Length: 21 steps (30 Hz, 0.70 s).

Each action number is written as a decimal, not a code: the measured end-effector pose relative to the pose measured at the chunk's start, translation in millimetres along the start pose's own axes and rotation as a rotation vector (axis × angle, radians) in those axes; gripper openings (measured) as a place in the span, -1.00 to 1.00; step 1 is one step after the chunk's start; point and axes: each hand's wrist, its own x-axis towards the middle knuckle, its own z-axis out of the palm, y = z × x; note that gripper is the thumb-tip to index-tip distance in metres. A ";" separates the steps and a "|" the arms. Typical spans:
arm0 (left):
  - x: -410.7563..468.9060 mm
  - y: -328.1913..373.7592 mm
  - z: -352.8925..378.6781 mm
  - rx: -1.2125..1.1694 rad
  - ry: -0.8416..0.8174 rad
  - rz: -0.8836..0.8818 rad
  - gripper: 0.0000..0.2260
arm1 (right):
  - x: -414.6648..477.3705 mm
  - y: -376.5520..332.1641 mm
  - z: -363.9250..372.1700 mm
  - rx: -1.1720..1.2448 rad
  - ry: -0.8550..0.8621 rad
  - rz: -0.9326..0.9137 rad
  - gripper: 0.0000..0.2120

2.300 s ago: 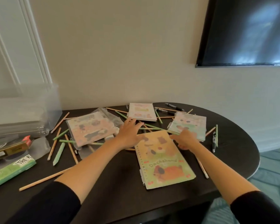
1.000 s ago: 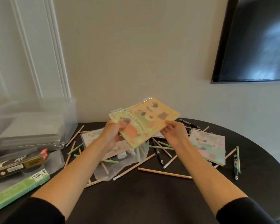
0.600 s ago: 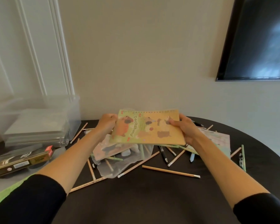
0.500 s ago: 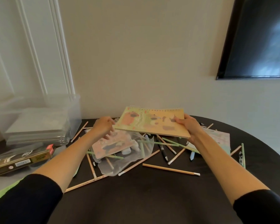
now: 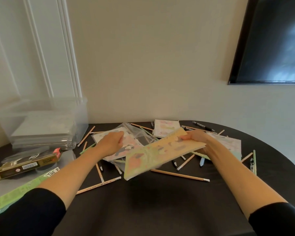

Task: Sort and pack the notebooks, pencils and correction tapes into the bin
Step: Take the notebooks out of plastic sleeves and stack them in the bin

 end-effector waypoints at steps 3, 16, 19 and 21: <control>-1.7 0.1 2.0 0.002 0.066 0.023 -0.81 | 0.4 3.9 14.9 0.272 0.150 -0.019 -0.63; 1.8 15.5 8.7 -0.082 0.036 0.097 -0.71 | 8.2 42.9 118.8 0.244 0.199 -0.175 -0.74; -0.9 10.7 10.4 -0.104 -0.032 0.087 -0.72 | 9.2 46.0 122.3 0.526 0.003 0.023 -0.63; -3.3 9.8 12.7 -0.079 -0.047 0.063 -0.78 | 11.1 49.1 114.2 0.592 -0.032 0.138 -0.58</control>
